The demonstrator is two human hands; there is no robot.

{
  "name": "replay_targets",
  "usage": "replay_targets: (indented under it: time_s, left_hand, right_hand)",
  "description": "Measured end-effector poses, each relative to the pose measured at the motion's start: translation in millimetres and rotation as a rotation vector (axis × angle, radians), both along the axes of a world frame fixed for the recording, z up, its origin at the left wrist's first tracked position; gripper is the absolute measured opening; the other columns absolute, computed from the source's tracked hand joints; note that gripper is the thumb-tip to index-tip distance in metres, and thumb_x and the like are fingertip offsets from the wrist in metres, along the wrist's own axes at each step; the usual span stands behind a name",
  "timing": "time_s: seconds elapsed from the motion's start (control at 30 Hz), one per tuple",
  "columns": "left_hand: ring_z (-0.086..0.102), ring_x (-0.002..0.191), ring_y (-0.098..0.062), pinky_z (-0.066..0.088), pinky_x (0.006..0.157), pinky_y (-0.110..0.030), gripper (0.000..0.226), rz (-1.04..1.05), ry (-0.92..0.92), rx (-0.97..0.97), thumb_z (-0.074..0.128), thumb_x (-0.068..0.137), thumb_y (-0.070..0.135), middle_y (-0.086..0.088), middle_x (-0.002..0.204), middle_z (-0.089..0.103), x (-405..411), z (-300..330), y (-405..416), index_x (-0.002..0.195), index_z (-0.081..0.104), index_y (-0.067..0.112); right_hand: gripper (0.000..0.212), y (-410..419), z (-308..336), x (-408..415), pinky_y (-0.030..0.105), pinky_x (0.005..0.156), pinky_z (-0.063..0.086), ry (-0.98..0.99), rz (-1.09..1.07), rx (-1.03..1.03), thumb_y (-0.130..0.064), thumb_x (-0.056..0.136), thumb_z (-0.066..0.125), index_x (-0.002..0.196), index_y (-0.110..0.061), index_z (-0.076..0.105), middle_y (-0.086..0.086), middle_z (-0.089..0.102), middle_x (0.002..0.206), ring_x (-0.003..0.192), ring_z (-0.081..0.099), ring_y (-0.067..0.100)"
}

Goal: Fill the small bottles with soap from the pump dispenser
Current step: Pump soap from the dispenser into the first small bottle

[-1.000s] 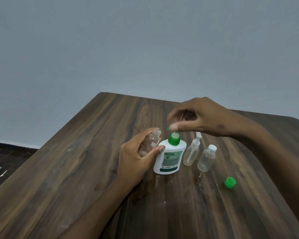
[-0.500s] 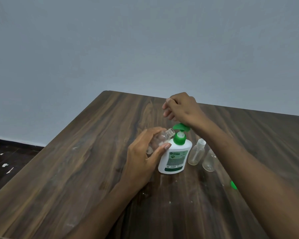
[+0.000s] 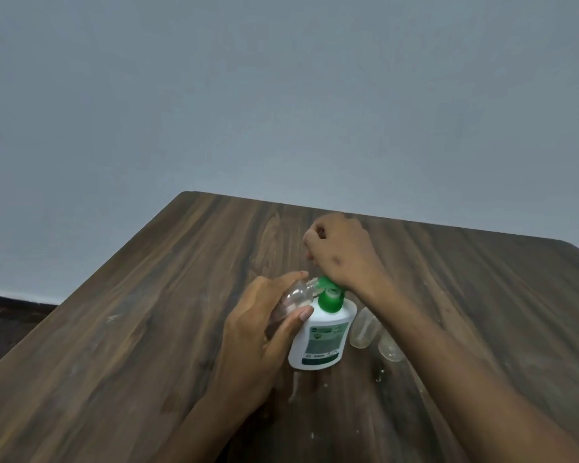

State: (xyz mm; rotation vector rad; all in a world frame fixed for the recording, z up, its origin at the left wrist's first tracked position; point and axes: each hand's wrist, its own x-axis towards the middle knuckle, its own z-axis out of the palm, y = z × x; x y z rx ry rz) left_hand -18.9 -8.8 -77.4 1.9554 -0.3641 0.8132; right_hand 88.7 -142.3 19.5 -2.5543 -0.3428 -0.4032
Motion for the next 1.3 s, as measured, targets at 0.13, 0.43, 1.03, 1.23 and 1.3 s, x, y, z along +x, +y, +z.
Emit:
replay_targets:
  time_s: [0.13,0.43,1.03,1.23,1.3]
  left_hand:
    - [0.066,0.102,-0.016,0.049,0.082,-0.018,0.04,0.02,-0.023,-0.022,0.046,0.107,0.036,0.009,0.109,0.064,-0.5,3.1,-0.1,0.137,0.066,0.02]
    - [0.063,0.104,-0.022,0.049,0.084,-0.037,0.025,0.001,0.027,-0.024,0.048,0.107,0.033,0.009,0.11,0.062,-0.5,-3.8,0.3,0.121,0.064,0.02]
    - [0.065,0.109,-0.016,0.054,0.09,-0.029,0.035,0.081,-0.135,-0.015,0.072,0.096,0.033,0.007,0.118,0.066,1.2,-5.8,5.9,0.125,0.068,0.014]
    - [0.066,0.107,-0.017,0.055,0.086,-0.028,0.03,0.055,-0.133,-0.021,0.079,0.093,0.016,0.002,0.116,0.066,2.3,-2.3,8.1,0.121,0.069,0.012]
    - [0.065,0.106,-0.012,0.051,0.087,-0.02,0.031,0.046,-0.129,0.0,0.08,0.093,0.014,0.002,0.116,0.067,2.8,1.4,8.5,0.122,0.07,0.012]
  right_hand:
    - [0.031,4.3,-0.6,-3.8,0.04,0.067,0.056,-0.067,-0.053,-0.083,-0.031,0.097,0.042,0.08,-0.016,0.063,0.001,0.065,0.076,0.069,0.063,0.025]
    - [0.034,0.4,-3.0,-3.1,0.038,0.062,0.052,-0.048,-0.056,-0.097,-0.028,0.097,0.041,0.075,-0.013,0.061,0.002,0.063,0.072,0.066,0.062,0.026]
    - [0.034,-0.8,-0.4,3.0,0.035,0.054,0.037,-0.089,-0.051,-0.075,-0.026,0.097,0.041,0.067,-0.012,0.047,0.004,0.051,0.064,0.058,0.05,0.025]
    - [0.035,-0.8,-4.8,4.2,0.033,0.053,0.031,-0.056,-0.059,-0.075,-0.025,0.096,0.042,0.063,-0.014,0.041,0.003,0.049,0.062,0.057,0.048,0.026]
    - [0.035,-1.3,0.9,3.9,0.033,0.051,0.031,-0.103,-0.043,-0.085,-0.027,0.098,0.04,0.065,-0.013,0.044,0.004,0.05,0.062,0.057,0.049,0.025]
